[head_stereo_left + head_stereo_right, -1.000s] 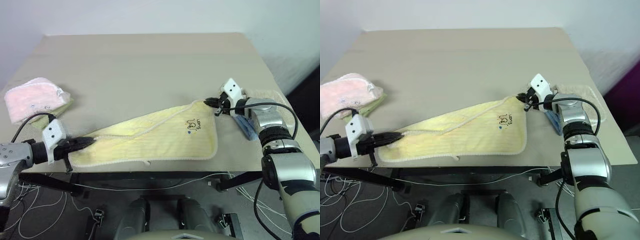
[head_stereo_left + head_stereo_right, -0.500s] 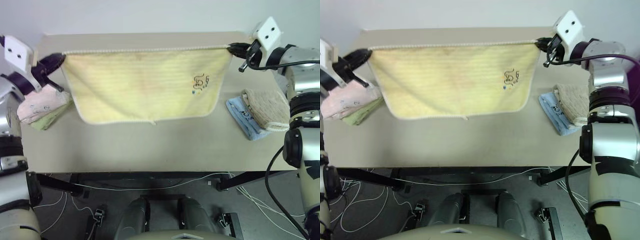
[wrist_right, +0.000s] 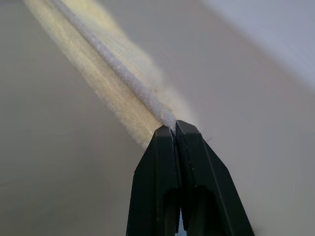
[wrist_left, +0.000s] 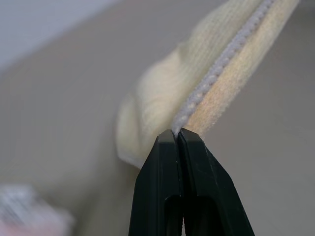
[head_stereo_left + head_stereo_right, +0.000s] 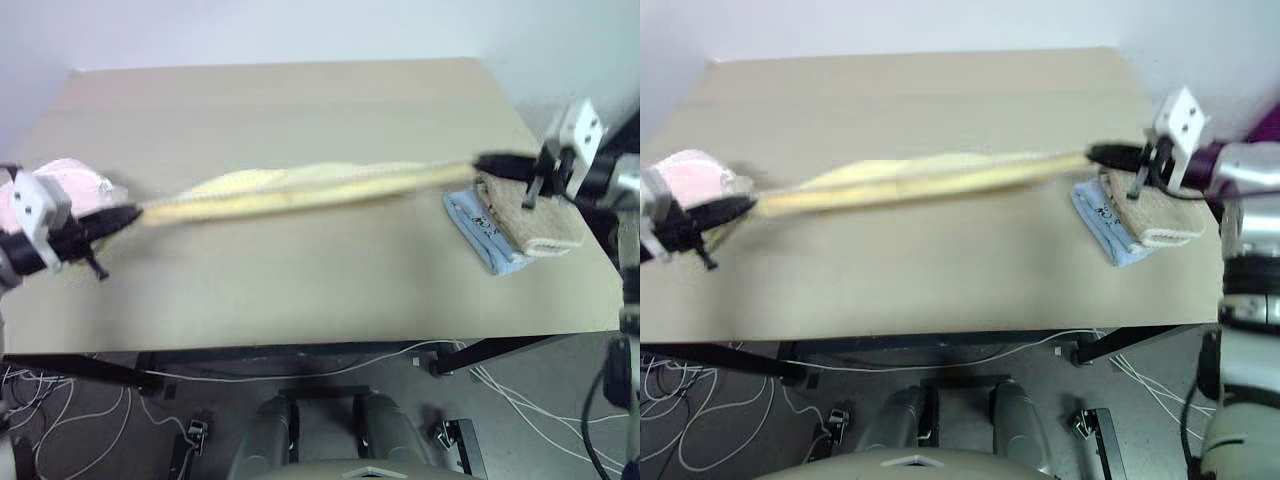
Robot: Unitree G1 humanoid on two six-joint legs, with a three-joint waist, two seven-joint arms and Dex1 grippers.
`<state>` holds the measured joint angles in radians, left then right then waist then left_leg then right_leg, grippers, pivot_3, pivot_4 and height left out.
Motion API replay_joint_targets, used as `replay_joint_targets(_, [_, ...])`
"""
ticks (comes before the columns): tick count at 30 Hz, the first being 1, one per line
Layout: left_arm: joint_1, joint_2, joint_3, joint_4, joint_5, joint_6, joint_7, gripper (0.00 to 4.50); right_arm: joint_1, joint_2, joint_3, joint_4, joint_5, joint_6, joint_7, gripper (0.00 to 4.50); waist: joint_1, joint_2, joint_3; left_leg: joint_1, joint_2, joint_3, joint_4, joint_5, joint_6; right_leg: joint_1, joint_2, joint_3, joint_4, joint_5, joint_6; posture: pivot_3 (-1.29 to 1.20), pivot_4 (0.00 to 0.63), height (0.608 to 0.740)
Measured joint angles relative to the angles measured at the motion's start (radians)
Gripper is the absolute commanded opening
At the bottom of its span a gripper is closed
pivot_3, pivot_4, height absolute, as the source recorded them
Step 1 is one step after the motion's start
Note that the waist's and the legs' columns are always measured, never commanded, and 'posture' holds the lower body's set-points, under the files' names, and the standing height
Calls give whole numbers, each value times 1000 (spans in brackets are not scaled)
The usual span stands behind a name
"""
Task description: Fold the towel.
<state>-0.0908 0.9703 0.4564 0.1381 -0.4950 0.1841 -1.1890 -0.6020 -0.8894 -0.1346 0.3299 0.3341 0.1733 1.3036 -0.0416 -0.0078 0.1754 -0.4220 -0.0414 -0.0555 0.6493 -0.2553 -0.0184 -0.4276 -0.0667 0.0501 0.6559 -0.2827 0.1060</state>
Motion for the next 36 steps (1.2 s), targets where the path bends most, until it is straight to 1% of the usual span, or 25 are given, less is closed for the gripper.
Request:
replay_joint_targets(1, [59, 16, 22, -41, -12, 37, -12, 0, 71, -13, -9, -72, 28, 39, 13, 35, 2, 0, 0, 0, 0, 0, 0, 0, 0, 1, 0, 0, 0, 0, 0, 0, 150, 740])
replay_joint_targets(3, [132, 31, 66, -97, -31, 87, -32, 0, 167, -38, -32, -170, 71, 99, 32, 35, 9, 0, 0, 1, 0, 0, 1, 0, 0, 2, -1, 0, 0, 0, 0, 0, 150, 740])
replay_joint_targets(7, [217, 45, 129, -182, -75, 179, -55, 0, 290, -85, -92, -302, 161, 204, 57, 35, 23, 0, 0, 3, 0, 0, 0, 0, 0, 4, -1, 0, -1, 0, 0, 0, 150, 740])
replay_joint_targets(12, [315, 53, 183, -249, -98, 254, -88, 0, 400, -114, -159, -390, 230, 278, 79, 35, 27, 0, 0, 4, 0, 0, 0, 0, 0, 5, -1, 0, -2, 0, 0, 0, 150, 740])
replay_joint_targets(18, [356, 52, 187, -279, -90, 271, -92, 0, 495, -141, -173, -447, 237, 293, 80, 35, 29, 0, 0, 5, 0, 0, 0, 0, 0, 7, -2, 0, -3, 0, 0, 0, 150, 740])
replay_joint_targets(20, [335, 47, 181, -277, -84, 270, -69, 0, 487, -141, -180, -445, 234, 291, 57, 35, 29, 0, 0, 6, 0, 0, 0, 0, 0, 8, -2, 0, -3, 0, 0, 0, 150, 740])
replay_joint_targets(23, [249, 39, 155, -273, -85, 272, -19, 0, 422, -140, -180, -442, 228, 278, 13, 35, 30, 0, 0, 7, 0, 0, 0, 0, 0, 9, -2, -1, -4, 0, 0, 0, 150, 740])
replay_joint_targets(27, [191, 33, 94, -255, -57, 258, 13, 0, 357, -127, -142, -412, 208, 265, -16, 35, 28, 0, 0, 7, 0, 0, -2, 0, 0, 9, -2, -1, -5, 0, 0, 0, 150, 740])
replay_joint_targets(31, [77, -4, 11, -183, -11, 212, 63, 0, 236, -77, -48, -277, 133, 219, -57, 35, 28, 0, 0, 7, -1, 0, -1, 0, 0, 9, -2, -1, -5, 0, 0, 0, 150, 740])
replay_joint_targets(36, [-59, -35, -106, -44, 101, 109, 132, 0, 79, -13, 60, -68, 9, 110, -91, 35, 27, 0, 0, 7, -1, 1, -1, 0, 0, 8, -1, -1, -4, 0, 0, 0, 150, 740])
